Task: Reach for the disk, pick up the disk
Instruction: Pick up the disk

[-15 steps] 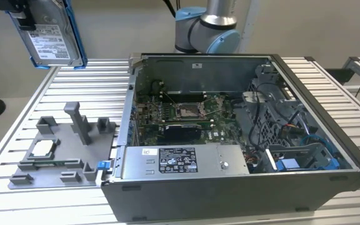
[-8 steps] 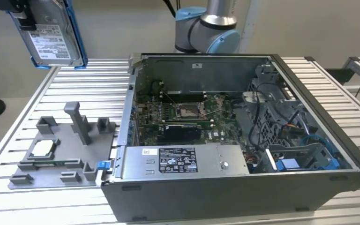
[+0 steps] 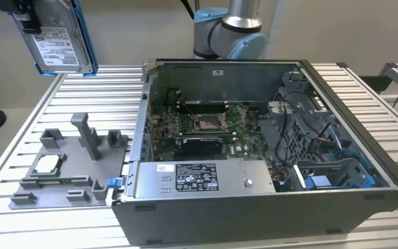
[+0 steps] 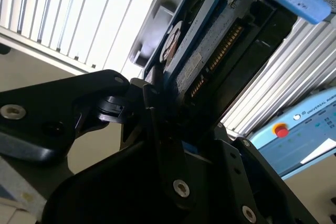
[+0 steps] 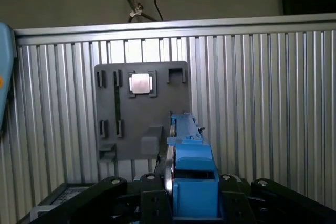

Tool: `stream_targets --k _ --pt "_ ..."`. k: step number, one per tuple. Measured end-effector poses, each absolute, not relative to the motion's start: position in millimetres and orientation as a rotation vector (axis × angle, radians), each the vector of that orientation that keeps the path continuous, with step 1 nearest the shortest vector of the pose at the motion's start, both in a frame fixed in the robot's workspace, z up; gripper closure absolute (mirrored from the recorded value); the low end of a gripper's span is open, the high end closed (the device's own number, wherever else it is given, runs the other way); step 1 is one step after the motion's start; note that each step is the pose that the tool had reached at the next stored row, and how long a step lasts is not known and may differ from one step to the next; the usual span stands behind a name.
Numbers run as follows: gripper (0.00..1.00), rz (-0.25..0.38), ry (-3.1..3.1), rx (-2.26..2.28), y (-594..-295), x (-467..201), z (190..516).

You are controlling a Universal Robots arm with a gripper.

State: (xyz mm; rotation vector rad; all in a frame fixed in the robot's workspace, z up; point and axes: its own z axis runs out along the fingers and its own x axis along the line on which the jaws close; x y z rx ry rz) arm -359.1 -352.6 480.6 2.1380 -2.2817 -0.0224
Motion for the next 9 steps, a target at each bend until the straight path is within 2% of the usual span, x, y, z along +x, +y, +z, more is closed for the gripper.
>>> stream_targets --k 9 --pt "1.0 -0.022 -2.282 2.138 -353 -343 481"
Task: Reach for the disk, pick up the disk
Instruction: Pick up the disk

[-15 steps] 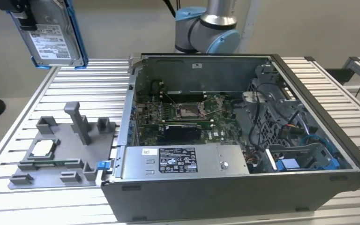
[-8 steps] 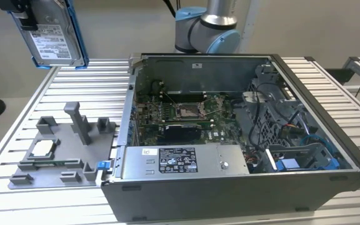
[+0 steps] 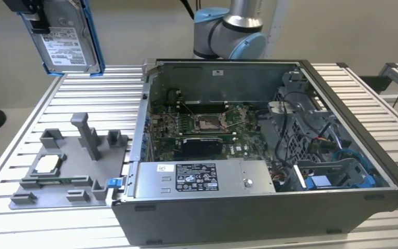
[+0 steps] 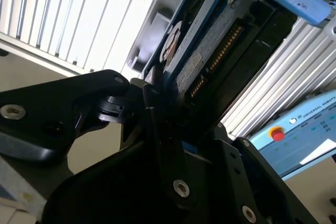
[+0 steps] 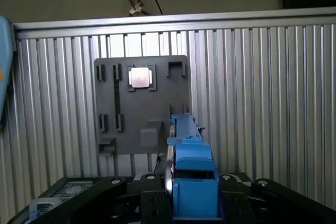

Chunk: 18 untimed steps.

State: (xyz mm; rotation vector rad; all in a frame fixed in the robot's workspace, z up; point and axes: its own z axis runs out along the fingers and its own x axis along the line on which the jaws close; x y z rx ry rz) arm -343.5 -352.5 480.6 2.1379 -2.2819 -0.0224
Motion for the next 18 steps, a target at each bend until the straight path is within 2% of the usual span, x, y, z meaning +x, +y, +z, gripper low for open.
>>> stream_targets --k 18 --pt "1.0 -0.023 -2.282 2.138 -353 -302 481"
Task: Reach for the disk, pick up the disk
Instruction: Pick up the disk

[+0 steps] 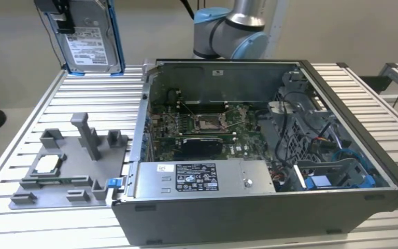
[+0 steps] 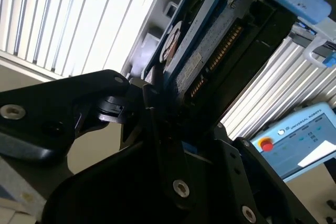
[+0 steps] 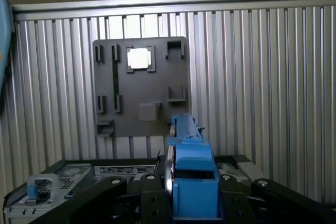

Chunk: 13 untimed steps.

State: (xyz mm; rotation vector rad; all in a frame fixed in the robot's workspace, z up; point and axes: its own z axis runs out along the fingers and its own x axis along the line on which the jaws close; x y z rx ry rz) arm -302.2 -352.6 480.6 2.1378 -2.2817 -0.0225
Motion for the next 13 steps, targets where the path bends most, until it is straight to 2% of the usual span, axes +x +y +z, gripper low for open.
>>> stream_targets --k 13 --pt "1.0 -0.023 -2.282 2.138 -353 -274 481"
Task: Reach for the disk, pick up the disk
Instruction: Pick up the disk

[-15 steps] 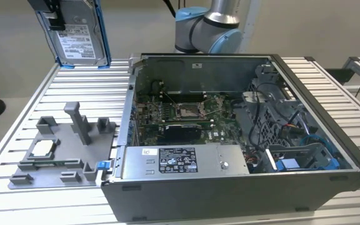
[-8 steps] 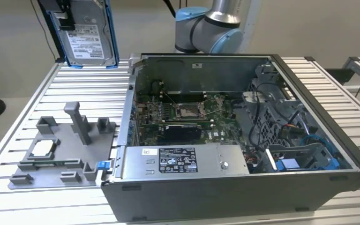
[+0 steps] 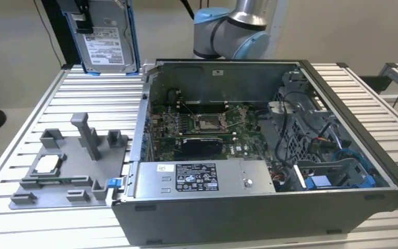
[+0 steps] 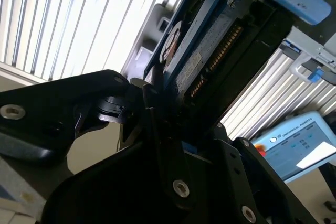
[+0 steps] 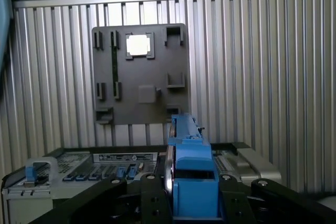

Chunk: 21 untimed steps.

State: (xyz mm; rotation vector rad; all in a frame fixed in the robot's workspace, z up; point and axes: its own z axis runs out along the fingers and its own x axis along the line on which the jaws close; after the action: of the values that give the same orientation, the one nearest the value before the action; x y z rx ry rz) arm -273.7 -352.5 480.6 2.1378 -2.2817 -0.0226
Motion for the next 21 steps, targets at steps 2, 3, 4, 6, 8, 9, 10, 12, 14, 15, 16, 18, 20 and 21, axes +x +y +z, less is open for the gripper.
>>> stream_targets --k 2,3,4,6,8,9,10,12,14,15,16,18,20,21 --pt "1.0 -0.023 -2.282 2.138 -353 -270 481" --pt "1.0 -0.023 -2.282 2.138 -353 -268 481" --pt "1.0 -0.023 -2.282 2.138 -353 -266 481" --pt "1.0 -0.023 -2.282 2.138 -353 -262 481" --pt "1.0 -0.023 -2.282 2.138 -353 -258 481" --pt "1.0 -0.023 -2.282 2.138 -353 -256 481" --pt "1.0 -0.023 -2.282 2.138 -353 -254 481" --pt "1.0 -0.023 -2.282 2.138 -353 -249 481" --pt "1.0 -0.023 -2.282 2.138 -353 -245 481" --pt "1.0 -0.023 -2.282 2.138 -353 -243 481" --pt "1.0 -0.023 -2.282 2.138 -353 -241 481" --pt "1.0 -0.023 -2.282 2.138 -353 -237 481" --pt "1.0 -0.023 -2.282 2.138 -353 -233 481" --pt "1.0 -0.023 -2.282 2.138 -353 -230 481"
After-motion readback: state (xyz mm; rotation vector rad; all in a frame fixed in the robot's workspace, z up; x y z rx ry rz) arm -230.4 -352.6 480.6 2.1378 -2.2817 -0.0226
